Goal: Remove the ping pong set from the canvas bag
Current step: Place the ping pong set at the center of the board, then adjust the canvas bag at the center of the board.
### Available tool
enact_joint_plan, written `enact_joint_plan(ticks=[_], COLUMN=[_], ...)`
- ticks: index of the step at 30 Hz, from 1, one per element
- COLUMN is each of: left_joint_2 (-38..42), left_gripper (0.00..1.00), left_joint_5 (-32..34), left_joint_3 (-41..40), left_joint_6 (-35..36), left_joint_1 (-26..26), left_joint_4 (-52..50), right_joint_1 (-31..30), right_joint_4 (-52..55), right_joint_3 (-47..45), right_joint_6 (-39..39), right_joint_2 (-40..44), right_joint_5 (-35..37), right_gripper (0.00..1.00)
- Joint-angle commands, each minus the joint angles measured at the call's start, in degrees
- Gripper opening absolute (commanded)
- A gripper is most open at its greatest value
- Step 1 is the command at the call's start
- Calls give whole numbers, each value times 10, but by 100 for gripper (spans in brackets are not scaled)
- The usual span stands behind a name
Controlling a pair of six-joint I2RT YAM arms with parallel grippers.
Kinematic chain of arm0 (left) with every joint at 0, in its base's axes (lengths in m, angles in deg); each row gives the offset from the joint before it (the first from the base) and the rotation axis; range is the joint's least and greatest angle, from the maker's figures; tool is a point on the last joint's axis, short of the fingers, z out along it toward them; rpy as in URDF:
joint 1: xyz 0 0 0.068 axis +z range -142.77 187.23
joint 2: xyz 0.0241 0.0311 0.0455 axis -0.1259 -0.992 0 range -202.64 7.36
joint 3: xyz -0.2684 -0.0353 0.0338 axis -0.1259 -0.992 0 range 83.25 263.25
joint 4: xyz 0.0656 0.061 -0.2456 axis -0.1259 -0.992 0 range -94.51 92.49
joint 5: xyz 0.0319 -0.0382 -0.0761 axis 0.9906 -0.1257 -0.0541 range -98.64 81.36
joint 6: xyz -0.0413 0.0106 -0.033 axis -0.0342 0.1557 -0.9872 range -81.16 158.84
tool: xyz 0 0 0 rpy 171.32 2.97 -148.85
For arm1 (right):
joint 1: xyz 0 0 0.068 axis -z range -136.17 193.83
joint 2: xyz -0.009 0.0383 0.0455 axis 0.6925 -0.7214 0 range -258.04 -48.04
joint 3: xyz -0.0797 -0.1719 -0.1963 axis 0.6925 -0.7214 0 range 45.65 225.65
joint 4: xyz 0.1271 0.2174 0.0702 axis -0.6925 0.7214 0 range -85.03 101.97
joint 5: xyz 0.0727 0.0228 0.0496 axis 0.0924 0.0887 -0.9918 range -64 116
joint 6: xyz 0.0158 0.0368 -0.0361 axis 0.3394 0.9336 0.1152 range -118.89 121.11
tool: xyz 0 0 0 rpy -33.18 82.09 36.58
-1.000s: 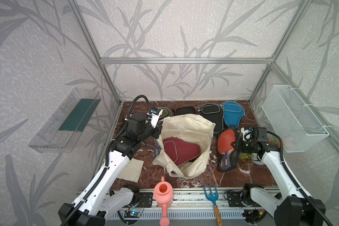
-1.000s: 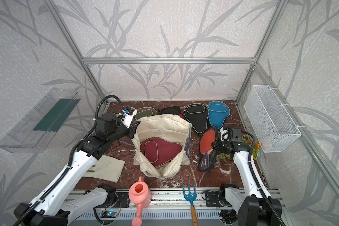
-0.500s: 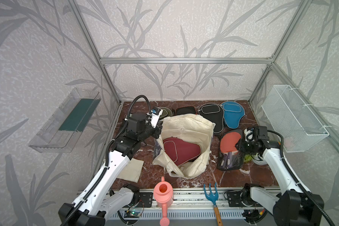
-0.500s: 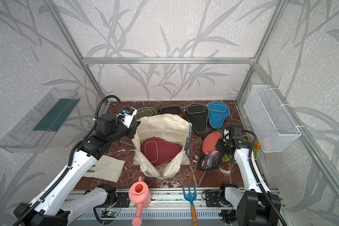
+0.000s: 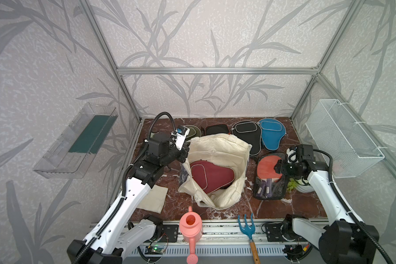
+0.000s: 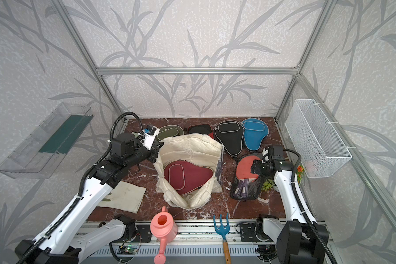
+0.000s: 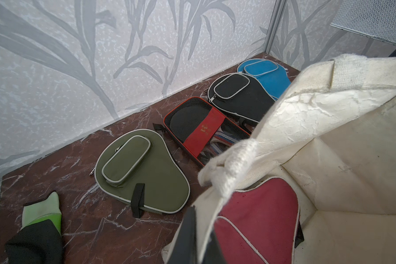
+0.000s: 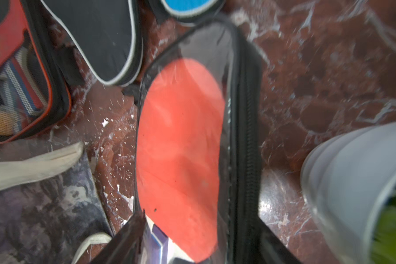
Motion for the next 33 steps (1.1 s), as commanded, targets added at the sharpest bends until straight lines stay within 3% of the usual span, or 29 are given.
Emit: enact_joint_plan(ticks=[1, 9, 12, 19, 28, 33], left_joint_2=[24, 30, 31, 32, 49, 54], left_gripper=[0, 0, 0, 0, 0, 0], left_joint_5=[-7, -4, -2, 6, 3, -10], left_joint_3=[1, 3, 8, 39, 70, 72], left_joint_6=[-3, -3, 0, 14, 30, 24], left_joint_1=[1, 1, 1, 2, 1, 1], left_joint_4=[44, 39, 33, 16, 14, 16], right_joint_1=[1, -5, -33, -177, -296, -376], right_joint_4=[7, 11, 17, 28, 63, 69], right_joint_3=[32, 63, 83, 165, 295, 316], right_joint_6=[-10, -17, -31, -53, -63, -46], right_joint_2=[-1, -2, 4, 18, 19, 6], right_joint_5=[3, -27, -41, -41, -59, -25], right_gripper=[77, 88, 99, 99, 99, 99])
